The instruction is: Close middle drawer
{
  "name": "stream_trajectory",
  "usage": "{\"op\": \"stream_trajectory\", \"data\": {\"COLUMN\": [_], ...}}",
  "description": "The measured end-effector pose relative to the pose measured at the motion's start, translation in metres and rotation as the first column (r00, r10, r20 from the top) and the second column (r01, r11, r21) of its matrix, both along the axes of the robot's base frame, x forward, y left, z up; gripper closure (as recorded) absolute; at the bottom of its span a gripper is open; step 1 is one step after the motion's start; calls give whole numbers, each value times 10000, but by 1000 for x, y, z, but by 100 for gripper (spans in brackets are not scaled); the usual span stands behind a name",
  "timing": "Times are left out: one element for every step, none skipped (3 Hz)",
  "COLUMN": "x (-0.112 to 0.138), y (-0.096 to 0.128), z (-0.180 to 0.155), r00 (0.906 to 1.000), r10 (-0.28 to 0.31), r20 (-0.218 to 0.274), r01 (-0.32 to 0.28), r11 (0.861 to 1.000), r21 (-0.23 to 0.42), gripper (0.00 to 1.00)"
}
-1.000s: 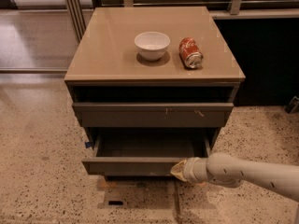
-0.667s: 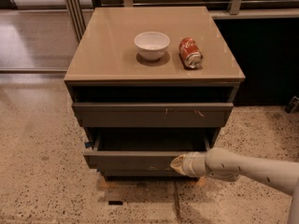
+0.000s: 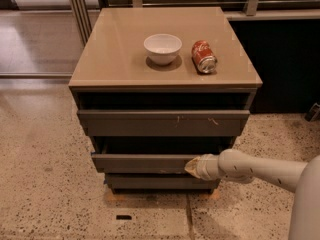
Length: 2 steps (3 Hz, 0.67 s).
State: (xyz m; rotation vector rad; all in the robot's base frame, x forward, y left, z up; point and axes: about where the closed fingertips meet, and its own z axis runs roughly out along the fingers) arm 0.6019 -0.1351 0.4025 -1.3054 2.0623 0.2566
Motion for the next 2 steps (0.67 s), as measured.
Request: {"op": "stream_trajectory", "data": {"x": [14,28], "y": [-7,-10], "z": [-1,3], "r00": [9998,9992], "r10": [-156,-205], "r20": [120,353], "r01": [158,215], "r11": [9998,9993], "r21": [-153,-300], "gripper": [100,100]}}
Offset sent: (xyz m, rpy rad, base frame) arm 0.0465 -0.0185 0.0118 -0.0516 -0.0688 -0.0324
